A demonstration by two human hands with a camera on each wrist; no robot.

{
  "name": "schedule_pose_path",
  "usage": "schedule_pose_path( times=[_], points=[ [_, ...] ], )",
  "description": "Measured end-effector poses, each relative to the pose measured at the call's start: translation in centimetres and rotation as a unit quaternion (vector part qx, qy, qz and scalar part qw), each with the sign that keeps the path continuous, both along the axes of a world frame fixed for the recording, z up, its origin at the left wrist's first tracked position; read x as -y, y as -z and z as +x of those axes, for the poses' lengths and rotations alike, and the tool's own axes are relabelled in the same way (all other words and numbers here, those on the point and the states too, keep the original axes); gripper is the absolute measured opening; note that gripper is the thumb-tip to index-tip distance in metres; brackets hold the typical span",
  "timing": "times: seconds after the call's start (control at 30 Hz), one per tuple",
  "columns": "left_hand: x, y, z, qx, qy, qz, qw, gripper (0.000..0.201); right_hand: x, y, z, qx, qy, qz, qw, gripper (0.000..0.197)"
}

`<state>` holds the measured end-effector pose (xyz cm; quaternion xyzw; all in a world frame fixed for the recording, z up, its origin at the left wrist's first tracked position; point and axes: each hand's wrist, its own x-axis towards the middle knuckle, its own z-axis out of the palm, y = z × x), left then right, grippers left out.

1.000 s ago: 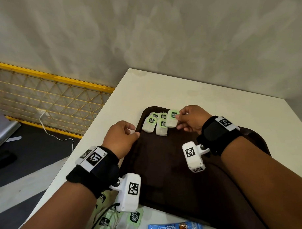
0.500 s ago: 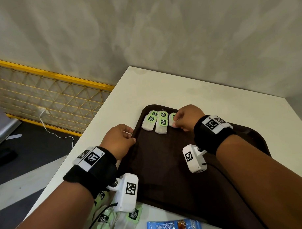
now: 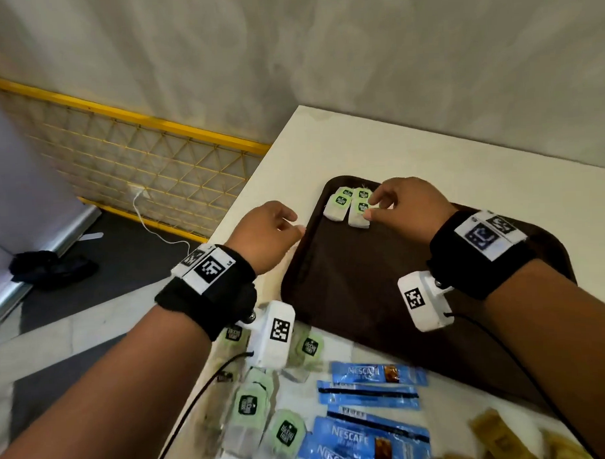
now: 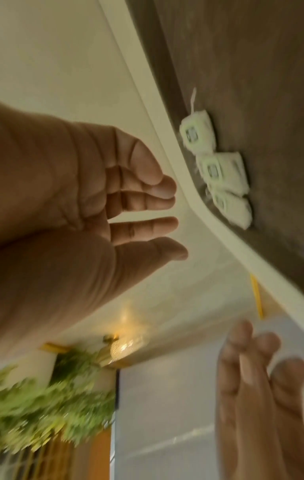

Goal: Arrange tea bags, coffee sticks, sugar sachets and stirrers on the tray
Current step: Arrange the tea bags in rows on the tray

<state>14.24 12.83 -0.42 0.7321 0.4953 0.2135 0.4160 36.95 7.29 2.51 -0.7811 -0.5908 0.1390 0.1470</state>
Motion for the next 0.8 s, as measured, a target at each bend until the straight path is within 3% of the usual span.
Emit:
schedule_pose_path(
  times=[0.17,0.33,0.43,0.57,0.7,0.8],
  points=[
    [4.0,-1.7,-6.4,-0.042,0.071,0.037,0.996,0.017,5.5,-0.9,-7.1,-0.11,-0.118,-0.005,0.987,0.024],
    [6.4,-0.1,-11.1,-0.184,0.127,0.05,0.973,0.034,7.9,1.4,-13.3,-0.08,-0.207,-0.089,0.971,0.028],
    [6.7,1.1,-11.7,-0.238,0.157,0.044,0.957,0.053,7.9,2.4,-15.4,-0.051,-0.199,-0.12,0.971,0.042],
    [6.7,1.8,-11.1,-0.245,0.182,0.056,0.95,0.065,8.0,2.7,-17.2,-0.004,-0.185,-0.163,0.969,0.065],
    [6.5,2.3,-10.7,-0.246,0.165,0.054,0.954,0.063,8.2,3.1,-18.2,0.017,-0.176,-0.178,0.968,0.057],
    [6.2,2.2,-10.7,-0.238,0.15,0.051,0.958,0.049,8.3,3.3,-18.1,-0.038,-0.161,-0.164,0.973,0.042]
  ],
)
